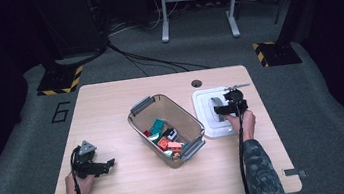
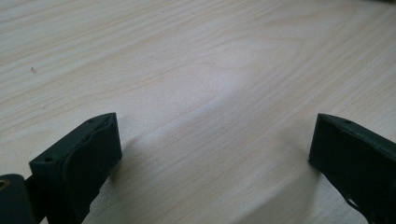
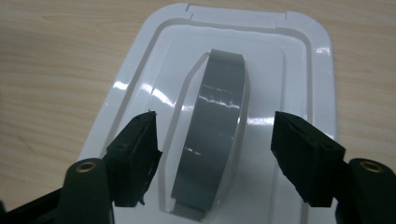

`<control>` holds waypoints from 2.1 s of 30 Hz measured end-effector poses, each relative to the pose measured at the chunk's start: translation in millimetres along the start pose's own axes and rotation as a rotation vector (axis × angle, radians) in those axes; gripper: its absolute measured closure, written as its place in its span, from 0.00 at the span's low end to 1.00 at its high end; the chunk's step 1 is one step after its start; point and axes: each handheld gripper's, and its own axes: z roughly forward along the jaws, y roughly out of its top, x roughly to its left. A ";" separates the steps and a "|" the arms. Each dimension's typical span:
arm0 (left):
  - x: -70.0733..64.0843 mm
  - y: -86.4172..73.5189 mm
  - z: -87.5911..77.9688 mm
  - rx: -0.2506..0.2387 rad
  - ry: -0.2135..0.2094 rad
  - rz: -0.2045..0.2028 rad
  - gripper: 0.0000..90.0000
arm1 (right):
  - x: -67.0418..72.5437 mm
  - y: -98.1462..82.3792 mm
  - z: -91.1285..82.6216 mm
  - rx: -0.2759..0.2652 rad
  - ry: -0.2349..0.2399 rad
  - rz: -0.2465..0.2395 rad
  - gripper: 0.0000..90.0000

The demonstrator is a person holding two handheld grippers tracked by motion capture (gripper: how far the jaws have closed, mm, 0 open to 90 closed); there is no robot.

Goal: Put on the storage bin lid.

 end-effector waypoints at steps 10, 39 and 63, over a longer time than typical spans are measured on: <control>-0.1 0.0 0.2 -0.003 0.000 -0.002 0.02 | 10.6 9.3 25.6 0.084 -0.058 0.021 0.64; 0.1 0.0 0.3 -0.002 0.000 0.000 0.02 | 13.0 27.0 -31.2 0.020 -0.031 -0.072 0.74; 0.0 0.2 0.3 -0.001 0.000 -0.002 0.02 | 18.8 55.4 -94.7 -0.071 -0.021 -0.086 0.74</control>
